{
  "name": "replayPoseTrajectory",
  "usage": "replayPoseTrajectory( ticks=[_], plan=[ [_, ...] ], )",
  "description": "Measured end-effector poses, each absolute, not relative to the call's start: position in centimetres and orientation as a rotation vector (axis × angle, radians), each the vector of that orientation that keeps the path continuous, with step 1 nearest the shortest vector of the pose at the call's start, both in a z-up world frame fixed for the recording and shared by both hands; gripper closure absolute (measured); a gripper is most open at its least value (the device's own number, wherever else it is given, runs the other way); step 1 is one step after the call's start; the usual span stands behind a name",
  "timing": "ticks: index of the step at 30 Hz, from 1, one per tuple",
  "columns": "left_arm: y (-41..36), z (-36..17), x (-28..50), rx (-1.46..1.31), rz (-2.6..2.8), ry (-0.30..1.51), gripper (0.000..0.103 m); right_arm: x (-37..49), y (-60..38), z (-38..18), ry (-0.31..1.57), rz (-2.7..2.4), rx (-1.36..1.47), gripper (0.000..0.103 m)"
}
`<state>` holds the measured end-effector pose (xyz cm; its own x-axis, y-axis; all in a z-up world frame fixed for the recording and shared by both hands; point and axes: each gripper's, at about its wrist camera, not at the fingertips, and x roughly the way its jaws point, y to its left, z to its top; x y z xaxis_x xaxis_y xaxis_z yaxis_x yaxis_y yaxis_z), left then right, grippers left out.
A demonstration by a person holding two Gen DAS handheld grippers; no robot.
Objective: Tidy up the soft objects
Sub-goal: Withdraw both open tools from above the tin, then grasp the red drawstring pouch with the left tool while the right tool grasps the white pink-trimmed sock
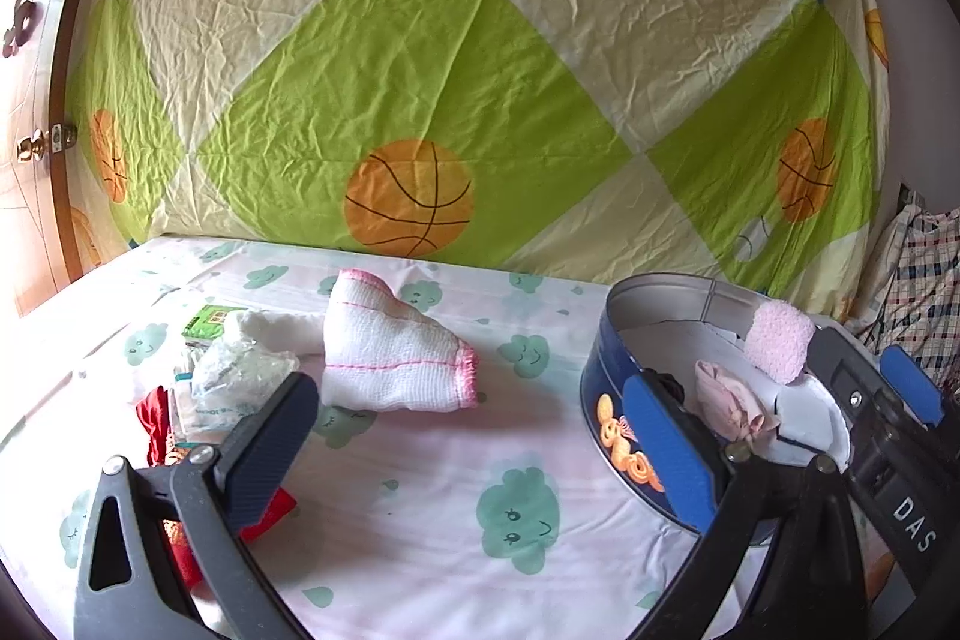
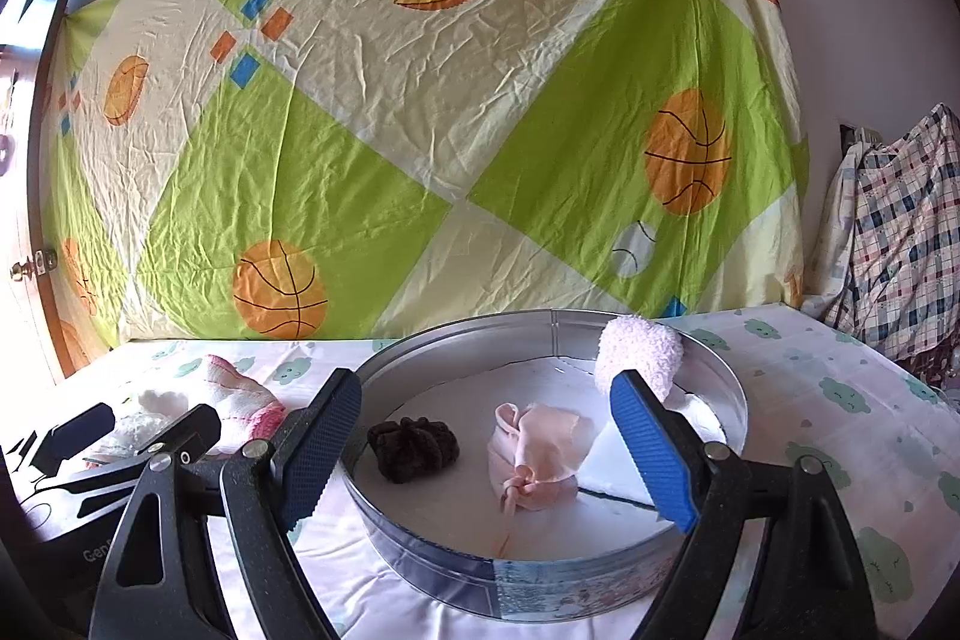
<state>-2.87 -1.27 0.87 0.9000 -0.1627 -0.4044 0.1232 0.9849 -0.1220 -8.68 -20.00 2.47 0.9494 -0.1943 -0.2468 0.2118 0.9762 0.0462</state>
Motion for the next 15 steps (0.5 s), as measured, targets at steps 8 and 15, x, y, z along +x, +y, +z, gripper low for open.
replayPoseTrajectory(
  ticks=[8, 15],
  plan=[
    [2.7, 0.0, -2.0, -0.173, -0.072, 0.5, 0.0, -8.2, -17.4, 2.2, 0.252, -0.158, 0.064, 0.016],
    [6.9, -1.3, -1.2, -0.258, 0.033, 0.581, 0.0, -7.9, -14.9, 2.0, 0.261, -0.11, 0.053, 0.016]
  ],
)
